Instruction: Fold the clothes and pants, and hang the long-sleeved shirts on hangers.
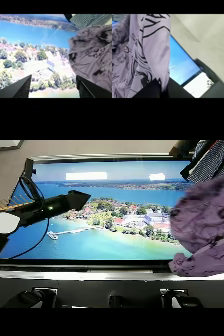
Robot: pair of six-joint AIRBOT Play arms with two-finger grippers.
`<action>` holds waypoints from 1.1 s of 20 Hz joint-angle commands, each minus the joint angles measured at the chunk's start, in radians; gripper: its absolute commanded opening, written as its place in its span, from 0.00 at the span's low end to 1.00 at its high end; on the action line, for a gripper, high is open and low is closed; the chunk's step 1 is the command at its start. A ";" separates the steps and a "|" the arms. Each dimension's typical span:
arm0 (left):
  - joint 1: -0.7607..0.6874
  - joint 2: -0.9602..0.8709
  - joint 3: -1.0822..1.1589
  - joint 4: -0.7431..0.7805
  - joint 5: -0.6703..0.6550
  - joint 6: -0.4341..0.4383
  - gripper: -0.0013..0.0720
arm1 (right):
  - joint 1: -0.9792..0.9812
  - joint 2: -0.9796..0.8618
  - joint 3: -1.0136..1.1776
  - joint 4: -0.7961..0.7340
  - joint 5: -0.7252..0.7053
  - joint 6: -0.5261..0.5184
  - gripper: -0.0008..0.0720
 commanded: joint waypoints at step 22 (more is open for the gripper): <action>0.000 -0.002 0.000 0.108 -0.044 -0.003 0.83 | -0.613 -0.449 0.527 -0.140 -0.410 0.273 0.06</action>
